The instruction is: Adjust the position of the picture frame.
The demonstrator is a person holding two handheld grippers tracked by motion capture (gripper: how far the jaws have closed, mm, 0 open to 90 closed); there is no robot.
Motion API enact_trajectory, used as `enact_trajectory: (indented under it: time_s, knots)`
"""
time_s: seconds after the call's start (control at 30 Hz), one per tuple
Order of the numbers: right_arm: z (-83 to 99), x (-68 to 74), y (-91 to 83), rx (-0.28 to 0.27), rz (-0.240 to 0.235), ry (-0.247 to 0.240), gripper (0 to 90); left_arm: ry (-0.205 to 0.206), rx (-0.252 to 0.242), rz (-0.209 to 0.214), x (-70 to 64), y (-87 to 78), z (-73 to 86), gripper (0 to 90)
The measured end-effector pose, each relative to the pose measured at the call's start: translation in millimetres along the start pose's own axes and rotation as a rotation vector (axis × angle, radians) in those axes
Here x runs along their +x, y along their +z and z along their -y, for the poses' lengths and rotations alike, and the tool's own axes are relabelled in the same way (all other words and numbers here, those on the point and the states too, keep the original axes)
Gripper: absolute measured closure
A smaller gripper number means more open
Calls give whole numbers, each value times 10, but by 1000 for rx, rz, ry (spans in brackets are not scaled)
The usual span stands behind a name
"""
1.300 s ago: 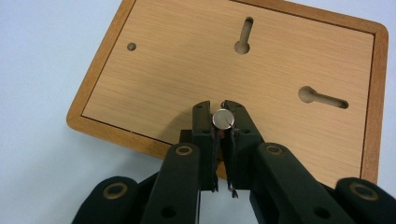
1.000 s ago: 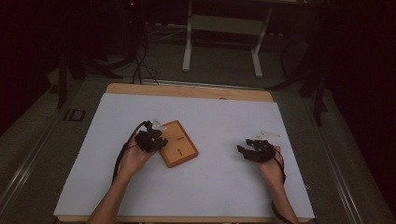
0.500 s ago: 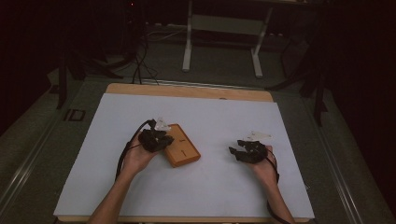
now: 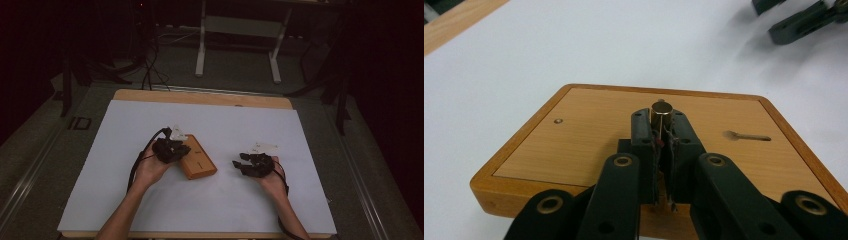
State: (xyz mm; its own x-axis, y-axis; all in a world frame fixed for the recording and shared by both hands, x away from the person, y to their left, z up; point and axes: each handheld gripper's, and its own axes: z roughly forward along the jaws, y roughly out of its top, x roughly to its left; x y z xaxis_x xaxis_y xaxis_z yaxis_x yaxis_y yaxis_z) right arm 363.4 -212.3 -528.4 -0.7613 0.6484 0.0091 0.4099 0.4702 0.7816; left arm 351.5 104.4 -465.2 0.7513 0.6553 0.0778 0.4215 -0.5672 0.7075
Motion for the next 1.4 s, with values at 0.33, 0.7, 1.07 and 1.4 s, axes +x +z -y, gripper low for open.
enact_trajectory:
  time_s: [0.33, 0.7, 1.07, 1.4]
  knots:
    - [-51, 196, 76, 20, -96, -75, 895, 19, -30, 22, -70, -21, -169, 854]
    - [-50, 313, 146, 51, -161, -131, 896, 33, -31, 27, -125, 25, -273, 854]
    - [-51, 487, 95, 57, -213, -181, 896, 42, -23, 15, -118, 59, -324, 853]
    - [-60, 662, 24, 71, -221, -218, 896, 44, -46, 41, -133, 51, -326, 854]
